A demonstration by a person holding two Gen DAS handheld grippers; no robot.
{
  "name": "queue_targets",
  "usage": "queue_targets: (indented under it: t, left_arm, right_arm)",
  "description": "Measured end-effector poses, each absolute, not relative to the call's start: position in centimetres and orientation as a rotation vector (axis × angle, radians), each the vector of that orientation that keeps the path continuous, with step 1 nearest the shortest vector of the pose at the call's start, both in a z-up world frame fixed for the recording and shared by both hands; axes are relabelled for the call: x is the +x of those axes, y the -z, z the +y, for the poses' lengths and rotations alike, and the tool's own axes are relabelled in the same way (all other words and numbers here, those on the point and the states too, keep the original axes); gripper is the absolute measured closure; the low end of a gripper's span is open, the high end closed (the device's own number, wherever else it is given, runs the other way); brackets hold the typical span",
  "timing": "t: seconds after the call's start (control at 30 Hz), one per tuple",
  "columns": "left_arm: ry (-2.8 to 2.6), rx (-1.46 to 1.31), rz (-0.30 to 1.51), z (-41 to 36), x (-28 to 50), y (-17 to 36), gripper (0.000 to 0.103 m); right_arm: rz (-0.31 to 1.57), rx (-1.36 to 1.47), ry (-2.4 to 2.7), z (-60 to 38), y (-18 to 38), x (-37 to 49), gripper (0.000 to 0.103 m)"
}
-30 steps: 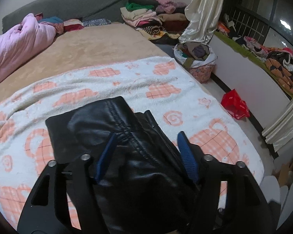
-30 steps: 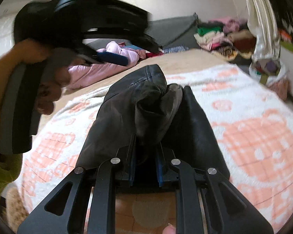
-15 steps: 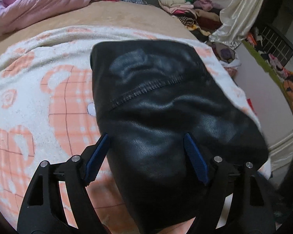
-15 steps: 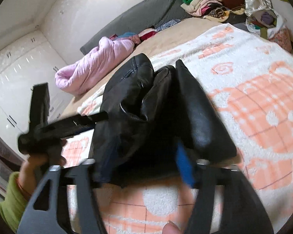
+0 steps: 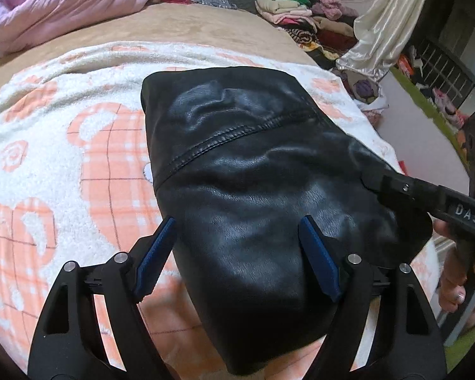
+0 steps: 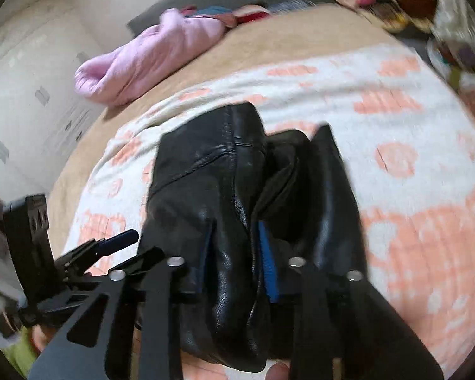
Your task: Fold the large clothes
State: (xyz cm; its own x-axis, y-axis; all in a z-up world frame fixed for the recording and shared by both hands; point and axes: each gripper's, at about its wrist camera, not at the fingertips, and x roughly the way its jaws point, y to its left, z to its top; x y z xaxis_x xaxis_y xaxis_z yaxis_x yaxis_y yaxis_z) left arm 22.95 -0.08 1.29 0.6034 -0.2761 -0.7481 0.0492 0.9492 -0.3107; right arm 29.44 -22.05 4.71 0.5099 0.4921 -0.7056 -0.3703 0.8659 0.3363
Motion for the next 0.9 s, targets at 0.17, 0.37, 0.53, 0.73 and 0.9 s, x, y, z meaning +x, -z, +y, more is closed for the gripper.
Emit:
queue_targets:
  t: [0.17, 0.37, 0.53, 0.73, 0.9]
  left_arm:
    - [0.215, -0.350, 0.858, 1.5, 22.1, -3.0, 0.029]
    - [0.264, -0.377, 0.924, -0.1, 22.9, -1.2, 0.024]
    - [0.289, -0.384, 0.973, -1.8, 23.2, 1.3, 0.016]
    - [0.280, -0.360, 0.981, -2.8, 23.2, 1.8, 0.013]
    - [0.271, -0.341, 0.977, -2.9, 23.1, 1.5, 0.011]
  right_arm:
    - [0.697, 0.126, -0.597, -23.6, -9.8, 26.9, 0.081]
    - [0.745, 0.245, -0.534, -29.2, -5.0, 27.5, 0.081]
    - [0.796, 0.348, -0.492, -32.3, 0.8, 27.6, 0.080]
    - [0.800, 0.364, -0.450, -32.6, 2.1, 27.7, 0.072]
    - [0.799, 0.375, -0.420, -32.5, 1.8, 27.1, 0.056]
